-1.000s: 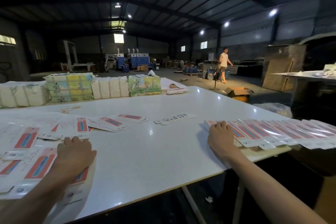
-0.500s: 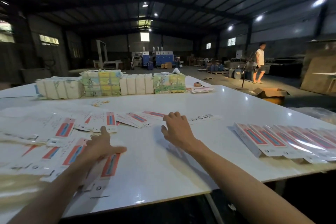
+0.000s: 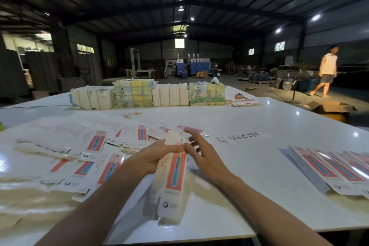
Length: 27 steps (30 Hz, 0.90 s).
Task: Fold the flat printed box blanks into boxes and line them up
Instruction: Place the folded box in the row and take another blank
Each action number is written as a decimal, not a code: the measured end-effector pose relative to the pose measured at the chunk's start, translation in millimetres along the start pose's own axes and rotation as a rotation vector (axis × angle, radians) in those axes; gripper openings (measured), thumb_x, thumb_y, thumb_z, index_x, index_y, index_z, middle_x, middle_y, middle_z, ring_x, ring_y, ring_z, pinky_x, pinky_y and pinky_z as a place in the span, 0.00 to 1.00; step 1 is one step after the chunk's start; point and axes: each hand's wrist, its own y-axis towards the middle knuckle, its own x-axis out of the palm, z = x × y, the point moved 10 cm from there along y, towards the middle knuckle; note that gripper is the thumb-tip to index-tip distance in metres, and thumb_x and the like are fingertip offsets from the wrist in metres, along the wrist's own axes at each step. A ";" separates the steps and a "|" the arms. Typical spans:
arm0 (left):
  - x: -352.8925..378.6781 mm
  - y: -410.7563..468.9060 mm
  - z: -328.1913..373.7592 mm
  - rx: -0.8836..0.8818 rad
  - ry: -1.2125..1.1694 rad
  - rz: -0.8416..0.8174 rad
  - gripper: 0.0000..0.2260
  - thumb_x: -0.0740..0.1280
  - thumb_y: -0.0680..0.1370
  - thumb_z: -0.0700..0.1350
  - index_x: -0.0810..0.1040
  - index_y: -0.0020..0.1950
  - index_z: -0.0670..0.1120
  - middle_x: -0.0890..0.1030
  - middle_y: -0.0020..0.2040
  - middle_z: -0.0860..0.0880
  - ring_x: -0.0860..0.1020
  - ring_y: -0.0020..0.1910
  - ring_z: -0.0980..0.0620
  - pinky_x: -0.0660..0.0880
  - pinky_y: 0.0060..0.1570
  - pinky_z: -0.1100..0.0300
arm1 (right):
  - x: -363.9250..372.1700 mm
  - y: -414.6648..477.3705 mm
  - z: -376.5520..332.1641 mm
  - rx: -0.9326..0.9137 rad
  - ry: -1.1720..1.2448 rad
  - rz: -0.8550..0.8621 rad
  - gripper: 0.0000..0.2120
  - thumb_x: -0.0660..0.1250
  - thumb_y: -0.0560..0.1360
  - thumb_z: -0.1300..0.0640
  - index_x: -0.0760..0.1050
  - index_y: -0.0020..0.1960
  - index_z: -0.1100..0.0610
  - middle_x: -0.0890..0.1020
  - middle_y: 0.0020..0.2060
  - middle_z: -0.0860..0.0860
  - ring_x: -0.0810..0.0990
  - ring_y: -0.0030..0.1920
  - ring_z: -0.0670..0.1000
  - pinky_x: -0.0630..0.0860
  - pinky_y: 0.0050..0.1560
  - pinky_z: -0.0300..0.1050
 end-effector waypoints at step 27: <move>52.2 3.5 -31.1 0.031 -0.277 -0.104 0.35 0.54 0.82 0.71 0.79 0.68 0.43 0.84 0.54 0.32 0.85 0.43 0.36 0.84 0.42 0.45 | -9.0 3.7 35.4 0.356 0.416 -0.129 0.15 0.74 0.81 0.56 0.69 0.55 0.60 0.88 0.46 0.61 0.84 0.41 0.65 0.85 0.43 0.51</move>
